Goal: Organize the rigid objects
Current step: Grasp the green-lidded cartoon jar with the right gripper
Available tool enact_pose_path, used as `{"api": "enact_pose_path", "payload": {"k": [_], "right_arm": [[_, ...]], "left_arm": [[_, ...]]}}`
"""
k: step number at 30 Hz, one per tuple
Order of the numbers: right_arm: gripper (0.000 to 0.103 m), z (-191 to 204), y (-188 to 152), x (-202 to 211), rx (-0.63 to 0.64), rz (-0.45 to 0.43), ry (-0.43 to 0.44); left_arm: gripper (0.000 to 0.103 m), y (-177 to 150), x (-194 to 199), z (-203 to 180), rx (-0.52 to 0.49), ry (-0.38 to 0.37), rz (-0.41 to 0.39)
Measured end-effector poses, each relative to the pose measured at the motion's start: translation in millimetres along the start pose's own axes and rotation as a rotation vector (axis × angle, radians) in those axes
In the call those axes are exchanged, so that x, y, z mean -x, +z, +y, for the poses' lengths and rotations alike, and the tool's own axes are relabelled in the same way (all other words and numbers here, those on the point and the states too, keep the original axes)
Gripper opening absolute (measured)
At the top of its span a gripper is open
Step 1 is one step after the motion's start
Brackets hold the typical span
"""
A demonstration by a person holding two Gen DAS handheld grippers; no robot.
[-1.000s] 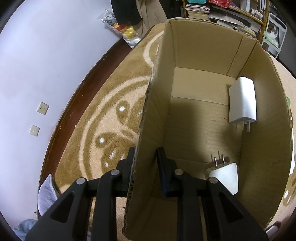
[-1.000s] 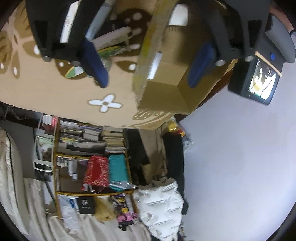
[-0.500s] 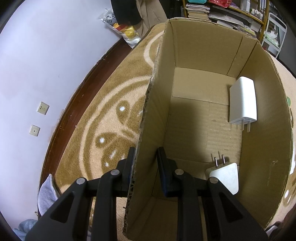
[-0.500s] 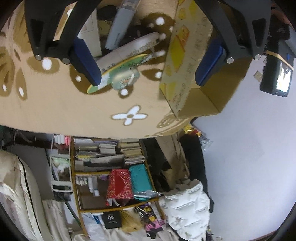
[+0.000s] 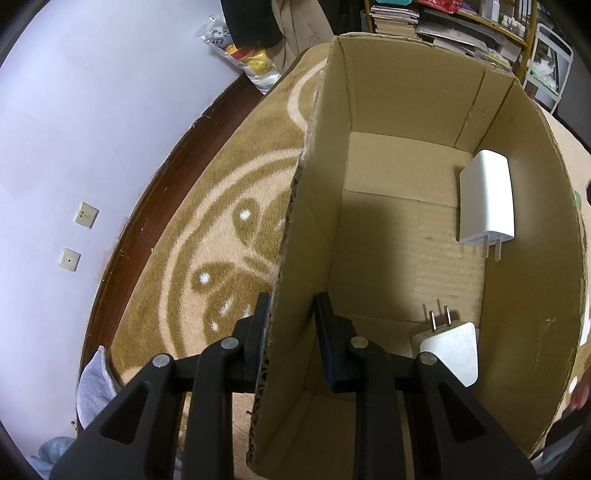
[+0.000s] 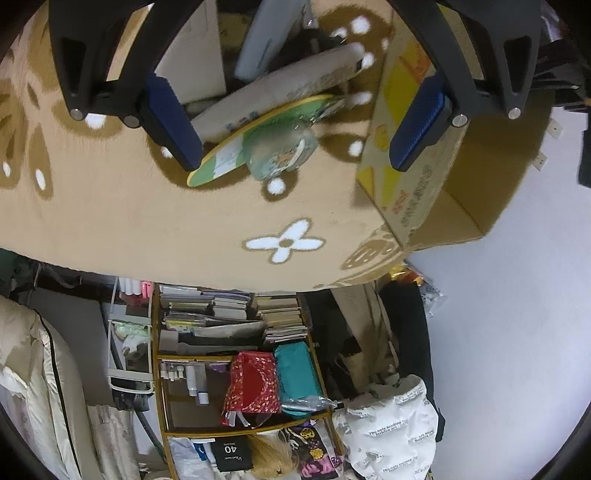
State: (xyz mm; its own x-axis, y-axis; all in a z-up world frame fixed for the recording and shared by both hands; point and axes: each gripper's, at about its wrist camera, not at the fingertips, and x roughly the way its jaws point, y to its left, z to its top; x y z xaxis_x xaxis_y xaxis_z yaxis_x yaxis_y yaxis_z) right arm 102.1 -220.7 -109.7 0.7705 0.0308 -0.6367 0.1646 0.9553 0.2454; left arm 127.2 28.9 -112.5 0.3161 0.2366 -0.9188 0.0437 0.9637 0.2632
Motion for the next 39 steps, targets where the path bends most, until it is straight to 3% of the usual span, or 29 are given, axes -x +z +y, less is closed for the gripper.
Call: {"api": "enact_pose_path", "payload": {"k": [4, 9, 19, 31, 33, 39], "right_arm": [[0.103, -0.2, 6.0, -10.7, 0.031, -0.038, -0.022], [0.099, 5.0, 9.0, -24.2, 0.070, -0.026, -0.015], [0.074, 14.4, 1.3, -59.7, 0.134, 0.103, -0.031], [0.073, 9.0, -9.5, -83.1, 0.167, 0.198, -0.084], [0.063, 11.2, -10.8, -83.7, 0.185, 0.204, -0.120], [0.063, 11.6, -12.2, -76.0, 0.162, 0.178, -0.121]], "left_arm": [[0.024, -0.1, -1.4, -0.1, 0.003, -0.002, 0.011], [0.024, -0.2, -3.8, -3.0, -0.010, 0.012, 0.020], [0.024, 0.0, -5.4, -3.4, -0.012, 0.011, 0.031], [0.024, -0.4, -5.4, -4.7, -0.020, 0.015, 0.032], [0.024, -0.2, -5.5, -6.2, -0.024, 0.020, 0.033], [0.024, 0.5, -5.7, -6.9, -0.027, 0.020, 0.036]]}}
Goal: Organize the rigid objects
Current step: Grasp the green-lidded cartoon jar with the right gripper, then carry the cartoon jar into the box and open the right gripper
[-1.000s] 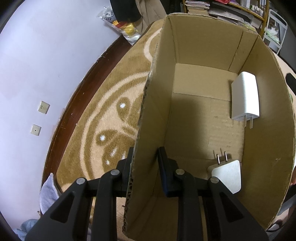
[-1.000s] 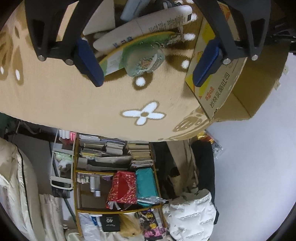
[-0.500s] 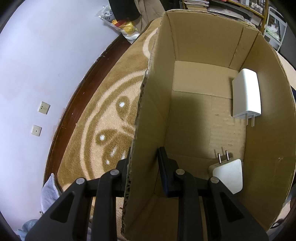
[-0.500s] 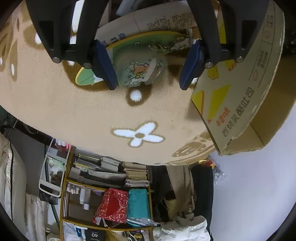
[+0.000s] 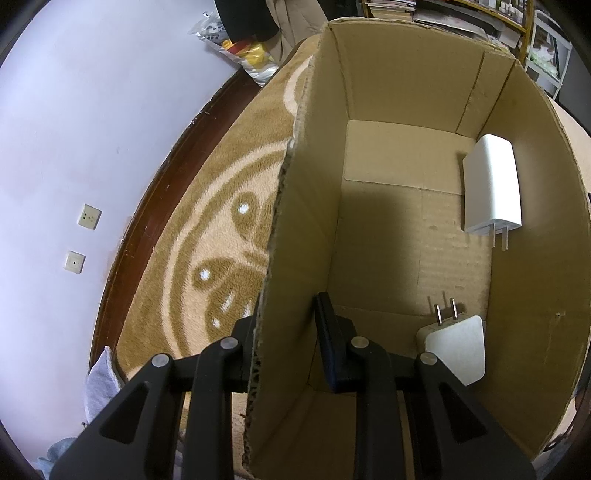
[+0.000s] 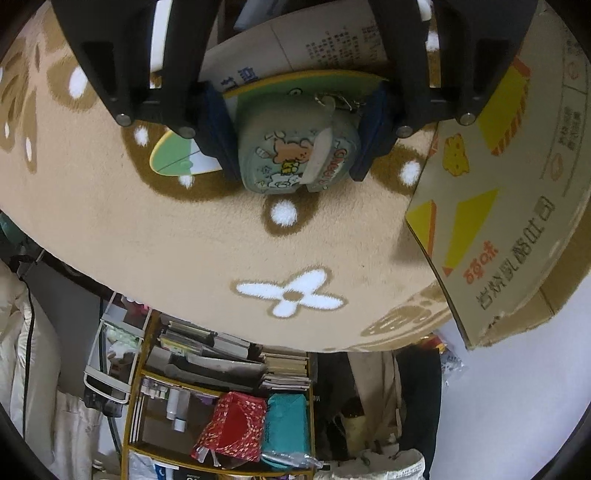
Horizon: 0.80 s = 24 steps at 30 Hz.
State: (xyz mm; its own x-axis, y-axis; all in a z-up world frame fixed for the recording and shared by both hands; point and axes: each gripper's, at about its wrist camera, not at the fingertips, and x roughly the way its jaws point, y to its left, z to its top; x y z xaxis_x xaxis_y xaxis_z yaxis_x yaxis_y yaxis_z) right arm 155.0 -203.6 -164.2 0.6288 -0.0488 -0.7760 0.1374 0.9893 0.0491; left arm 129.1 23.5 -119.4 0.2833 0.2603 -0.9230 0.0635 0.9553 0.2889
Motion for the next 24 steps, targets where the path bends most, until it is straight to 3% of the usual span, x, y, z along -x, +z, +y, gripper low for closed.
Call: {"api": "enact_pose_path", "payload": {"k": [6, 11, 17, 24], "right_arm": [[0.063, -1.6, 4.1, 30.9, -0.039, -0.076, 0.029], [0.063, 0.8, 14.2, 74.1, -0.082, -0.163, 0.116], [0.063, 17.6, 26.6, 120.3, -0.060, -0.284, 0.201], [0.063, 47.3, 29.9, 151.9, 0.015, -0.339, 0.274]], "left_arm": [[0.023, 0.9, 0.8, 0.3, 0.009, -0.002, -0.003], [0.023, -0.7, 1.5, -1.5, 0.001, 0.008, -0.009], [0.024, -2.1, 2.1, -2.8, -0.002, 0.014, -0.011], [0.024, -0.8, 2.4, -3.8, -0.003, 0.017, -0.012]]}}
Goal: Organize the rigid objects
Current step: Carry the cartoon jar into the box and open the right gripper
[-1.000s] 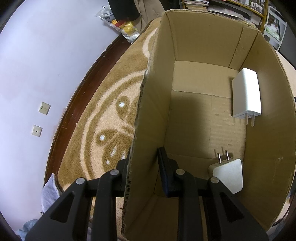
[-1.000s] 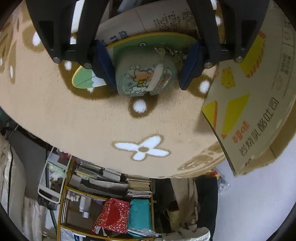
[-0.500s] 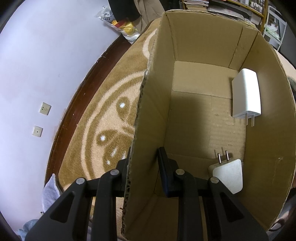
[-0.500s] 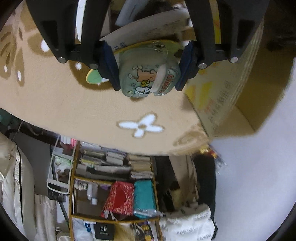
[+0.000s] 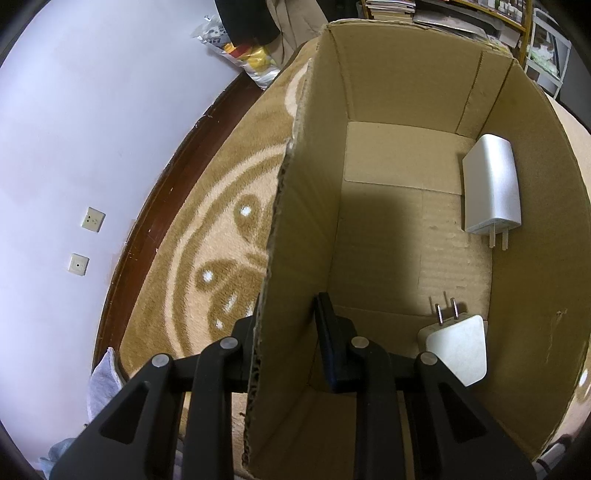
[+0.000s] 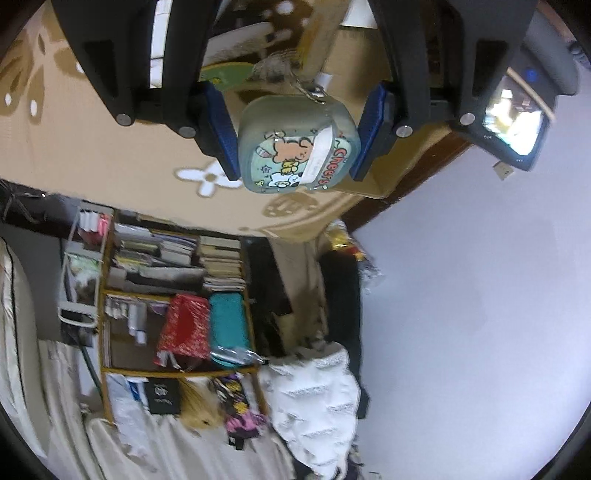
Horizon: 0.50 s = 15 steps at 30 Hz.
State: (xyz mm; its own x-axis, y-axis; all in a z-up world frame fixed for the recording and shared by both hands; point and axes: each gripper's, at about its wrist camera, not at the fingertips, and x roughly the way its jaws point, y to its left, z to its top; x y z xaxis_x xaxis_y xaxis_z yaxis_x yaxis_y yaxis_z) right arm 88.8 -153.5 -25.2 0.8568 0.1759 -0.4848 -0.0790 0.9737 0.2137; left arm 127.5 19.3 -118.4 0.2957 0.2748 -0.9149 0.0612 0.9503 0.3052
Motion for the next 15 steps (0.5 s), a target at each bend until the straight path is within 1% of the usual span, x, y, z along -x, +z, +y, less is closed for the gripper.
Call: {"api": "enact_pose_path", "payload": {"k": [5, 10, 12, 15], "right_arm": [[0.063, 19.4, 0.9, 6.9, 0.020, 0.002, 0.053], [0.063, 24.1, -5.0, 3.1, 0.003, 0.024, 0.091], [0.063, 23.2, -9.3, -0.3, -0.017, 0.040, 0.098], [0.063, 23.1, -18.7, -11.0, -0.041, 0.092, 0.115]], "left_arm": [[0.024, 0.8, 0.3, 1.7, 0.005, -0.004, 0.000], [0.024, 1.0, -0.6, 3.1, 0.010, -0.006, 0.002], [0.024, 1.1, -1.0, 4.0, 0.011, -0.007, 0.003], [0.024, 0.8, -1.0, 4.5, 0.012, -0.009, 0.002]]}}
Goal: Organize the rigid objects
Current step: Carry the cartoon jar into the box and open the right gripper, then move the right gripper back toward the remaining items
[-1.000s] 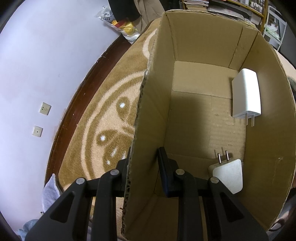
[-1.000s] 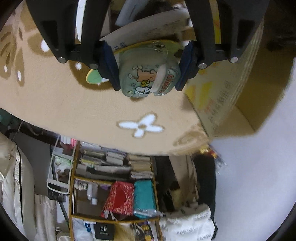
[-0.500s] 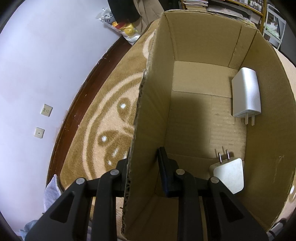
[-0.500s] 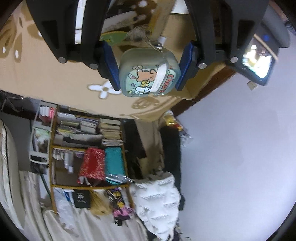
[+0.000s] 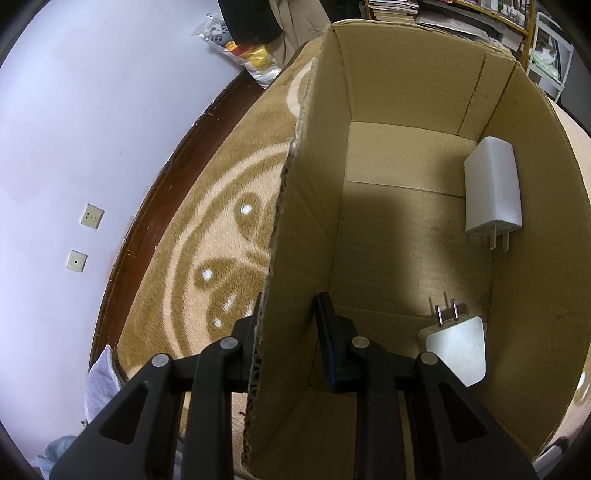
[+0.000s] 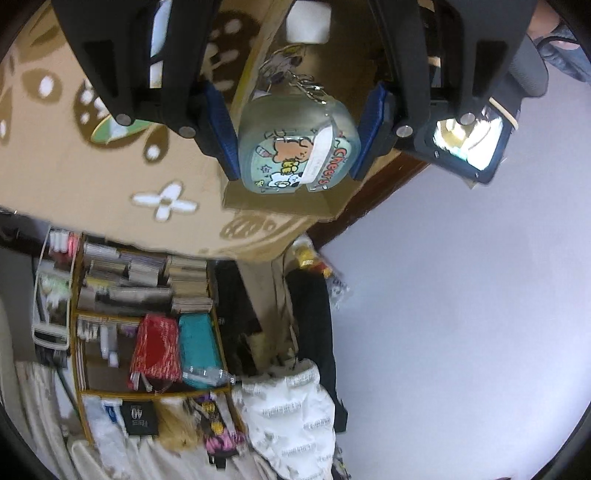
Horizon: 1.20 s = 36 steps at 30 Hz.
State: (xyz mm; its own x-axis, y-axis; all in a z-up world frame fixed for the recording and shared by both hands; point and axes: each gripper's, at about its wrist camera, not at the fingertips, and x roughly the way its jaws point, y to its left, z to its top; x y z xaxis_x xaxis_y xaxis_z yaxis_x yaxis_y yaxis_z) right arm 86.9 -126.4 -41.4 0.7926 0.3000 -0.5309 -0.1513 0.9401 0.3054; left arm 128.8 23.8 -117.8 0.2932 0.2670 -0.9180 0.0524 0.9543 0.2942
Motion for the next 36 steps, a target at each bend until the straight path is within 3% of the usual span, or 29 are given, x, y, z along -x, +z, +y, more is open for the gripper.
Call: {"api": "enact_pose_path", "payload": {"k": [9, 13, 21, 22, 26, 29, 32, 36], "right_arm": [[0.062, 3.7, -16.1, -17.0, 0.025, 0.058, -0.003], [0.062, -0.9, -15.9, -13.4, 0.004, 0.036, 0.023], [0.063, -8.6, -11.1, -10.0, 0.002, 0.029, -0.013], [0.065, -10.3, -10.4, -8.9, 0.000, 0.027, -0.023], [0.092, -17.6, -8.2, -5.1, 0.004, 0.009, -0.082], [0.094, -26.2, -6.5, -1.2, -0.006, -0.001, -0.116], [0.103, -38.6, -5.5, -0.6, -0.041, 0.002, -0.132], [0.103, -57.2, -7.1, 0.8, -0.079, 0.007, -0.168]], "left_arm": [[0.025, 0.9, -1.7, 3.7, 0.010, -0.007, 0.007], [0.025, 1.7, -1.4, 1.9, 0.000, 0.005, 0.005], [0.026, 0.3, -2.8, -1.1, -0.002, 0.021, 0.010], [0.026, -0.1, -2.5, -1.6, -0.003, 0.022, 0.009], [0.026, -0.8, -2.0, -2.7, -0.003, 0.021, 0.011], [0.026, -1.7, -1.8, -3.3, -0.006, 0.023, 0.009], [0.026, -2.1, -2.9, -3.0, -0.006, 0.022, 0.009], [0.026, -2.1, -2.9, -3.0, -0.006, 0.022, 0.009]]}}
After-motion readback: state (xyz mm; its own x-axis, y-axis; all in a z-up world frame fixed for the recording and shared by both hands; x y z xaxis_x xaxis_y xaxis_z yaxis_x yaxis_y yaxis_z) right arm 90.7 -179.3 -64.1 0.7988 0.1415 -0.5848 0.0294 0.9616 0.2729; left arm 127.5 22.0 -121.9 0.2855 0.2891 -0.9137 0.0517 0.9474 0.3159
